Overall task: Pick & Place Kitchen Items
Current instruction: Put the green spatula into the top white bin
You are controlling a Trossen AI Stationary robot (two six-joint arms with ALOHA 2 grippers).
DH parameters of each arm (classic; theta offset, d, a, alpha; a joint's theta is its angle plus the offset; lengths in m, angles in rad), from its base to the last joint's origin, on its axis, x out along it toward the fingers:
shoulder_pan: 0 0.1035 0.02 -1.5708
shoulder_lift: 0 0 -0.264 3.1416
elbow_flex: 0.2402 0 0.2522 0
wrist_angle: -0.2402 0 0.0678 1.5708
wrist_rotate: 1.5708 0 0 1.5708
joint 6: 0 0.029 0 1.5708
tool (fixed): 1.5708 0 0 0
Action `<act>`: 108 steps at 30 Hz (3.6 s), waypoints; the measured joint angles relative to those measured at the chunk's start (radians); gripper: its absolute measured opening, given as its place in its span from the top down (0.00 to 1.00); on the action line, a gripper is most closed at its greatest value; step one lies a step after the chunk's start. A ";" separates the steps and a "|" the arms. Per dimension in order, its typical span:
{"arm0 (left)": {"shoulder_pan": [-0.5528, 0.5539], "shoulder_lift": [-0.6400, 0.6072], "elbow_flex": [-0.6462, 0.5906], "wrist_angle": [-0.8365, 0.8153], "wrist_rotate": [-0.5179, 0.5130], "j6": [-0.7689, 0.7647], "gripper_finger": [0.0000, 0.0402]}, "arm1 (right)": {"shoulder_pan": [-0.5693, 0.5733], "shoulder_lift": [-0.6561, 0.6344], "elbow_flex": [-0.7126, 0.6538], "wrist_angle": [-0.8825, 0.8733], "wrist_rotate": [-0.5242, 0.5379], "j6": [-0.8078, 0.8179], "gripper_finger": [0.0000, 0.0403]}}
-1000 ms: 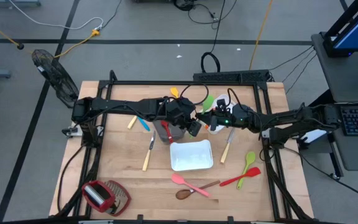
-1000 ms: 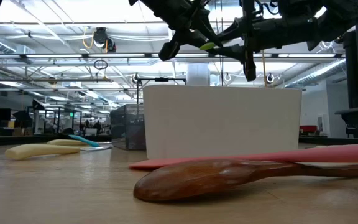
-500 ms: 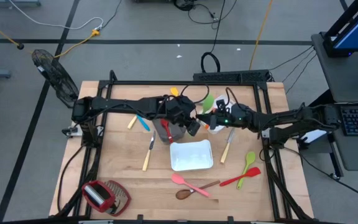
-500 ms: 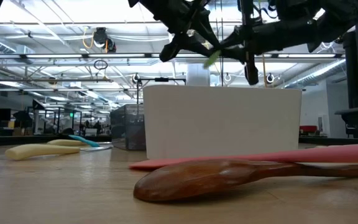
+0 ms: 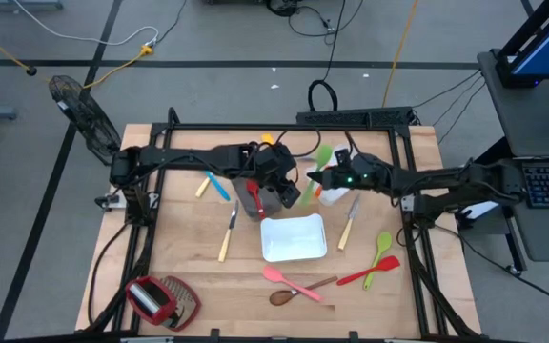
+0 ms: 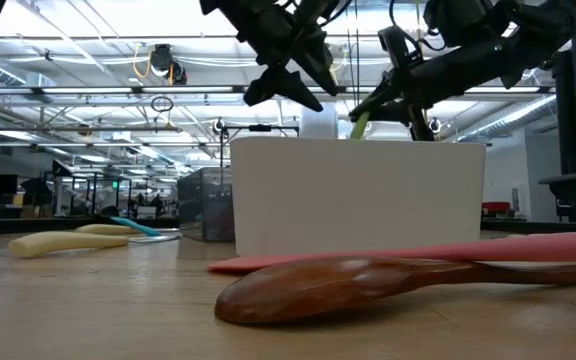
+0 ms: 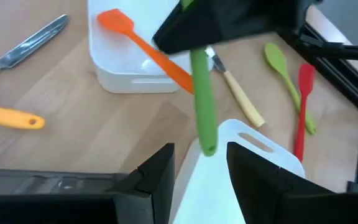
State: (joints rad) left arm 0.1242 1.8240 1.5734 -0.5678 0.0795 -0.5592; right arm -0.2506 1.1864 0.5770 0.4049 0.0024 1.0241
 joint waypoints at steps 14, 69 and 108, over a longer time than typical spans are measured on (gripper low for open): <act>-0.003 0.000 0.000 -0.008 -0.049 0.059 0.62 | -0.242 -0.233 -0.320 0.158 -0.190 0.505 0.98; -0.042 0.000 -0.001 0.153 -0.077 0.103 0.62 | -0.366 -0.032 -0.408 0.511 -0.477 1.135 0.92; -0.062 0.000 -0.001 0.143 -0.078 0.103 0.62 | -0.303 -0.025 -0.407 0.464 -0.425 0.873 0.81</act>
State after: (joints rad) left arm 0.0620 1.8244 1.5726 -0.4252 0.0019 -0.4564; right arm -0.5541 1.1614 0.1696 0.8684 -0.4228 1.8970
